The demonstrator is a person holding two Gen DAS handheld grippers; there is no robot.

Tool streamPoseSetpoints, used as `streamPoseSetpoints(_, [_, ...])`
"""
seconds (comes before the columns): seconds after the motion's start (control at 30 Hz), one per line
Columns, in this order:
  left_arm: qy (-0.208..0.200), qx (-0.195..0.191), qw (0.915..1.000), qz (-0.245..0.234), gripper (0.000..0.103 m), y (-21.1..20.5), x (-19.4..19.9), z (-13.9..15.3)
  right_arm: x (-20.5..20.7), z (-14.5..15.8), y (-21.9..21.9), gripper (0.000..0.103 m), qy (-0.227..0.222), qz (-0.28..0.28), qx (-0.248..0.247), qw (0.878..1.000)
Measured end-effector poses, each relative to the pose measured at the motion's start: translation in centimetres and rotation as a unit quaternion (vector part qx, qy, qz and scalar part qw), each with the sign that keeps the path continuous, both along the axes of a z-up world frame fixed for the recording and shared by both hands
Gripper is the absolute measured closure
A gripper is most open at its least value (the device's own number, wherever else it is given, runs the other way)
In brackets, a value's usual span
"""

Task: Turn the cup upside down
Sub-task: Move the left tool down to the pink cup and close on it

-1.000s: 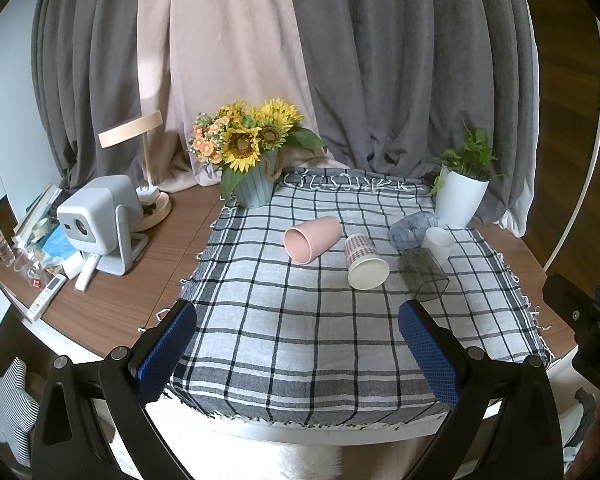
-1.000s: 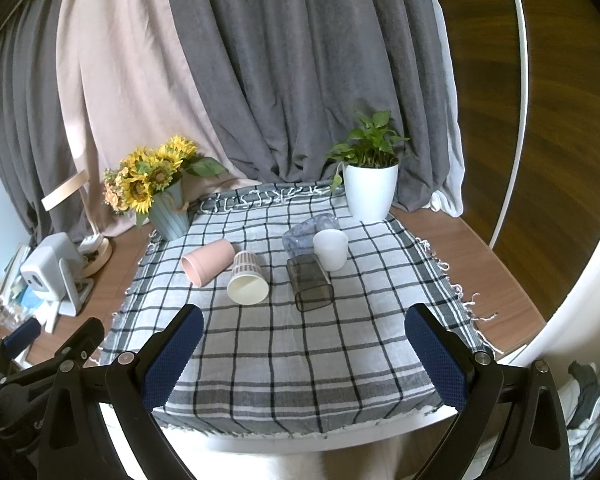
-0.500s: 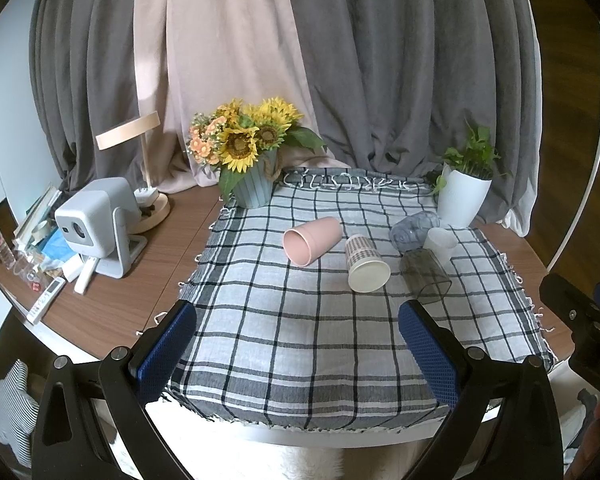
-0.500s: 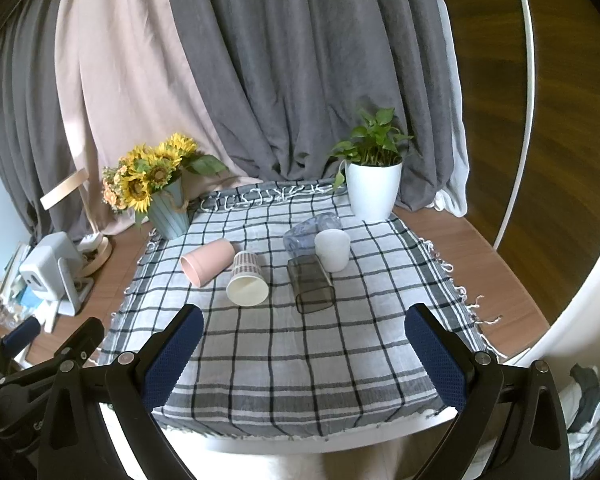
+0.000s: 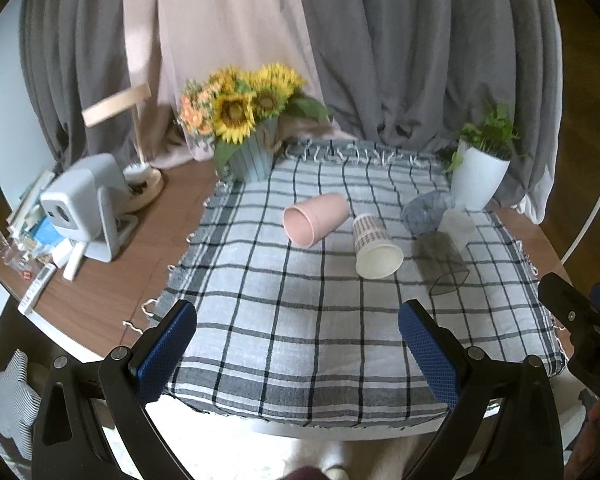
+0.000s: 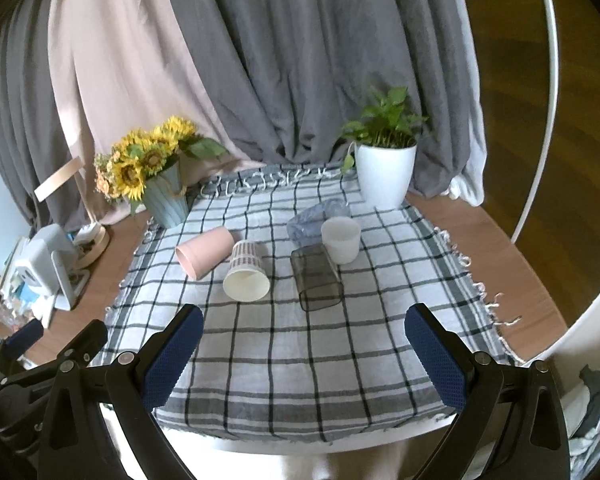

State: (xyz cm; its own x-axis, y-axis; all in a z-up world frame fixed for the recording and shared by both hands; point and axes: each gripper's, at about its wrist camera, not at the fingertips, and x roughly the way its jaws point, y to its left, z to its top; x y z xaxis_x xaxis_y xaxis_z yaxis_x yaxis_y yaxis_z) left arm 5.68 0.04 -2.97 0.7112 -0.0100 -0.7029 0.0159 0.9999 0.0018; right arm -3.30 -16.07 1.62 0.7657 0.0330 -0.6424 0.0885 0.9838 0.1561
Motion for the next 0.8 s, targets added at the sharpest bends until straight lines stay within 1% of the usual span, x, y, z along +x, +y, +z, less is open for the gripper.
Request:
streamPoseSetpoints(0.03, [0.007,0.000,1.0000,-0.005,0.000,0.1,0.7,-0.3,1.3,-0.6,0.2,0.002,0.008,-0.002,0.001,1.000])
streamPoseSetpoints(0.13, [0.024,0.007,0.9995,-0.020,0.000,0.4,3.5,-1.5,2.9,-1.7,0.9,0.002,0.024,-0.010,0.010,1.000])
streamPoseSetpoints(0.3, [0.069,0.017,0.9957,-0.060,0.000,1.1,9.8,-3.3,7.0,-3.8,2.7,0.002,0.063,-0.036,0.027,0.997])
streamPoseSetpoints(0.37, [0.077,0.035,0.9936,-0.076,0.000,1.3,12.3,-3.7,9.0,-4.7,3.1,0.002,0.074,-0.056,0.034,0.995])
streamPoseSetpoints(0.47, [0.092,0.063,0.9881,-0.105,0.000,0.8,15.8,-4.7,11.6,-5.8,3.9,0.002,0.088,-0.085,0.045,0.992])
streamPoseSetpoints(0.6, [0.123,0.085,0.9761,-0.157,0.000,0.2,20.0,-6.1,14.5,-7.0,4.5,0.002,0.113,-0.133,0.062,0.983])
streamPoseSetpoints(0.67, [0.135,0.098,0.9686,-0.184,0.000,-0.2,22.0,-6.9,15.6,-7.6,4.9,0.002,0.122,-0.157,0.065,0.978])
streamPoseSetpoints(0.73, [0.145,0.112,0.9600,-0.212,0.000,-0.9,23.7,-7.7,16.6,-8.1,5.2,0.002,0.130,-0.174,0.067,0.974])
streamPoseSetpoints(0.8, [0.165,0.127,0.9492,-0.236,0.000,-1.6,25.5,-9.0,17.7,-8.5,5.3,0.002,0.143,-0.188,0.072,0.969])
